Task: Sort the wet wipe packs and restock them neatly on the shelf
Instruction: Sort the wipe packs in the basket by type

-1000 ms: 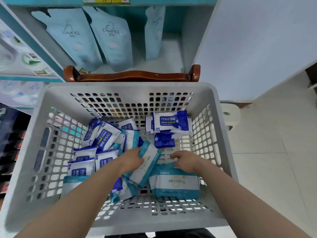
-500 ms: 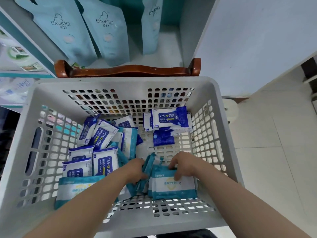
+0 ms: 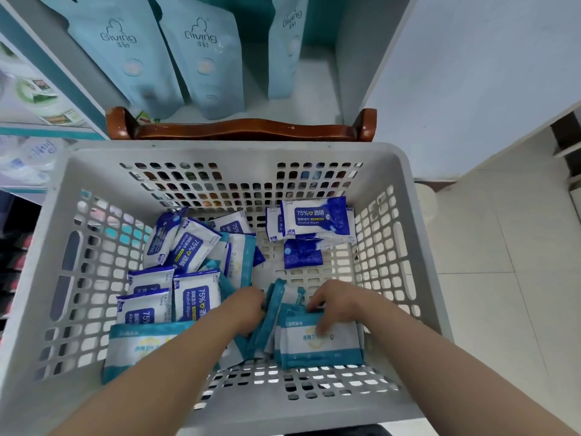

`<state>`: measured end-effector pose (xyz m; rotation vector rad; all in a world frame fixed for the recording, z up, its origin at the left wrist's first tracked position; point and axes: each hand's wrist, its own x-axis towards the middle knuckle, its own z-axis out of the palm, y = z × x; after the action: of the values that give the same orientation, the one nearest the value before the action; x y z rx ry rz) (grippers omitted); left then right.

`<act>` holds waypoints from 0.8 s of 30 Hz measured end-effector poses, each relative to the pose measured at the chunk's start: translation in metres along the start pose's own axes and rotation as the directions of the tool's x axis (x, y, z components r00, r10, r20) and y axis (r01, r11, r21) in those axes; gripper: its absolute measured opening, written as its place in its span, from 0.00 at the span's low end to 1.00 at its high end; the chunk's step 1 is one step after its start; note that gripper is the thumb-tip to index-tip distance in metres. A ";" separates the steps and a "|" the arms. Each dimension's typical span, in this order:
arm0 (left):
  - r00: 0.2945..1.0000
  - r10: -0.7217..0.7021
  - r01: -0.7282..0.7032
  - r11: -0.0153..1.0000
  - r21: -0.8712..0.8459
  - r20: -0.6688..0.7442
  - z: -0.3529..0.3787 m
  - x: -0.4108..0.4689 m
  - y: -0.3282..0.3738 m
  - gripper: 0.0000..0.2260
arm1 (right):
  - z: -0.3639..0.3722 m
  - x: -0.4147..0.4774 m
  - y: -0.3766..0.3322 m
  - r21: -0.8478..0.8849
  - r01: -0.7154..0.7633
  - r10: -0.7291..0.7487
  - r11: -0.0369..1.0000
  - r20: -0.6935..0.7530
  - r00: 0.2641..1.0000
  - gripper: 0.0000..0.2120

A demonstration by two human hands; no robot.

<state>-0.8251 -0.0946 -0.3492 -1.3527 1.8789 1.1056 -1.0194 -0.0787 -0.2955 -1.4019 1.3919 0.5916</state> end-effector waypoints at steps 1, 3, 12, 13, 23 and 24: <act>1.000 0.000 -0.001 1.000 -0.021 -0.030 -0.005 -0.002 -0.002 0.09 | -0.003 0.000 -0.002 0.018 0.010 -0.009 1.000 -0.028 1.000 0.26; 0.994 -0.002 -0.006 0.997 -0.073 -0.106 -0.017 -0.013 -0.010 0.11 | -0.009 -0.001 -0.011 0.036 0.048 -0.045 0.998 -0.080 0.996 0.26; 0.833 -0.210 0.138 0.975 -0.174 -0.512 -0.061 -0.088 -0.082 0.18 | -0.019 0.024 -0.090 0.048 0.238 -0.221 0.970 -0.226 0.949 0.21; 0.804 -0.252 0.165 0.965 -0.204 -0.539 -0.064 -0.091 -0.092 0.18 | -0.018 0.031 -0.100 0.086 0.256 -0.227 0.963 -0.258 0.939 0.21; 0.798 -0.319 0.197 0.940 -0.279 -0.511 -0.068 -0.041 -0.142 0.10 | -0.013 0.104 -0.165 0.557 0.313 -0.066 0.769 -0.419 0.906 0.26; 0.799 -0.313 0.193 0.942 -0.275 -0.514 -0.068 -0.036 -0.145 0.08 | -0.014 0.109 -0.170 0.568 0.316 -0.057 0.760 -0.426 0.903 0.25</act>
<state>-0.6751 -0.1582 -0.3285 -2.1664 1.9045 0.8424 -0.8437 -0.1708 -0.3332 -1.1049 1.5307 -0.3089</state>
